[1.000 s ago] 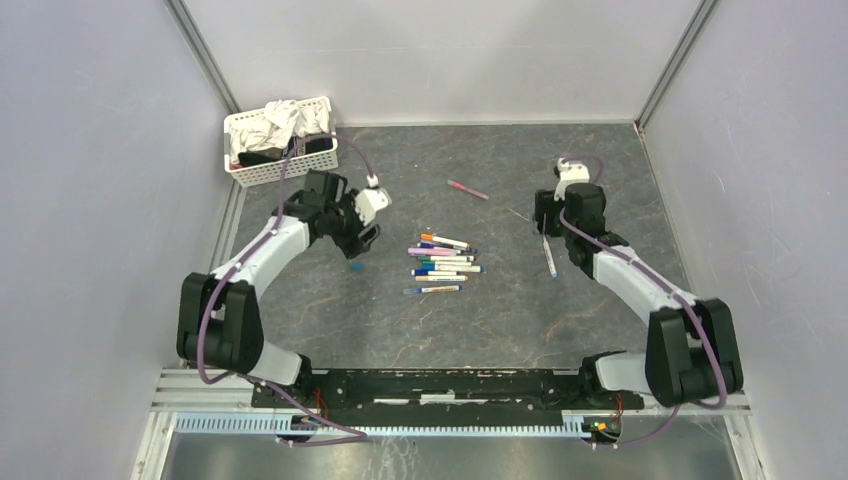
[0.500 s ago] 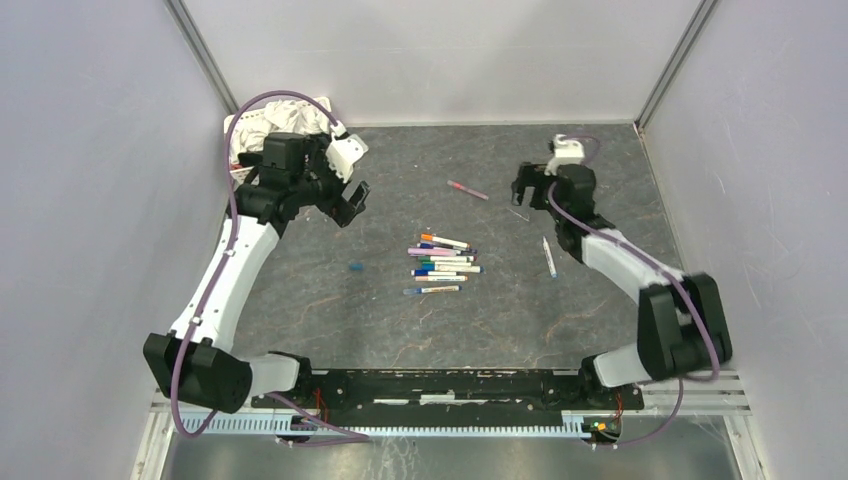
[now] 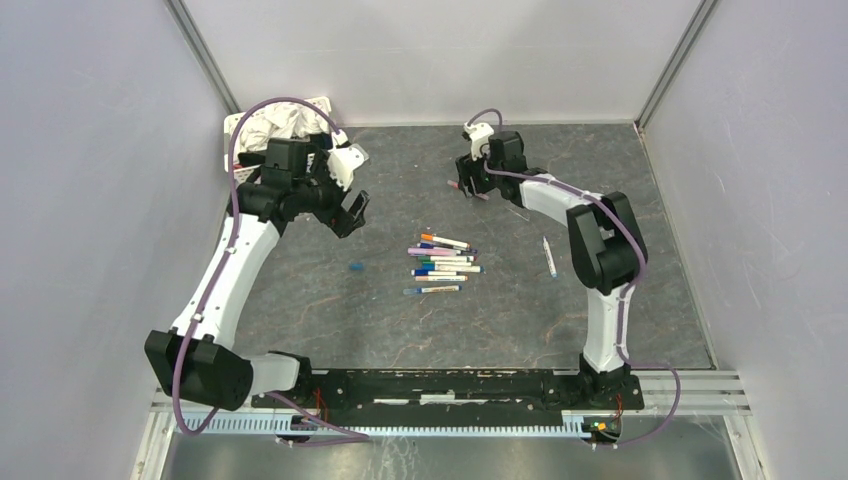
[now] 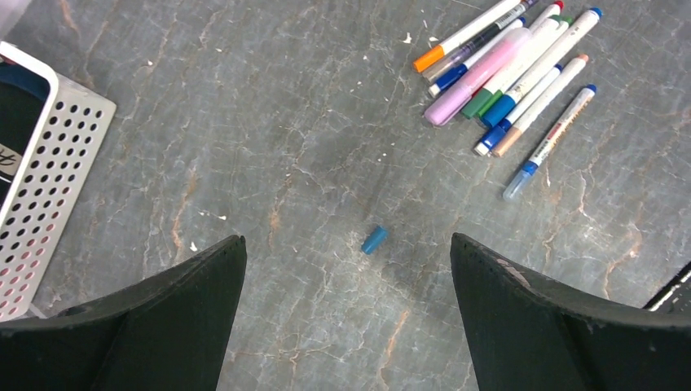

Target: Open the pen caps

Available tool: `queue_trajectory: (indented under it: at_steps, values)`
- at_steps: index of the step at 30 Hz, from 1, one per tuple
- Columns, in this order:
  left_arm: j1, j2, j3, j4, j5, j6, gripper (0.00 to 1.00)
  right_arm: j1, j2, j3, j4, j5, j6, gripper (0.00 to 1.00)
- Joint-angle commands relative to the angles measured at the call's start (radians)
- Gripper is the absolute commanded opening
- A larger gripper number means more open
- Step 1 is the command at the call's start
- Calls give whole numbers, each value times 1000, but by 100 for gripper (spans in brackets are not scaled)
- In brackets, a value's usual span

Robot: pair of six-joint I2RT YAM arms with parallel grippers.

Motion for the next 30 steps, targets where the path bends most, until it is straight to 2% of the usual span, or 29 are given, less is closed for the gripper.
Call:
queue_trajectory:
  at_steps: [1,9,13,18,24,30]
  values:
    - [3,0,53,-38,47,-12,100,4,93,97,-102,-29,-60,66]
    - [3,24,53,-66,77,9,100,12,161,139,-119,-5,-79,57]
    - [3,33,56,-78,96,19,100,12,173,138,-130,-1,-89,49]
    - [3,52,69,-106,123,35,100,11,176,115,-139,-28,-85,24]
    - [3,61,73,-140,172,59,100,20,119,10,-93,-93,-50,1]
    - [0,71,65,-195,230,115,100,32,2,-79,-62,-173,-19,0]
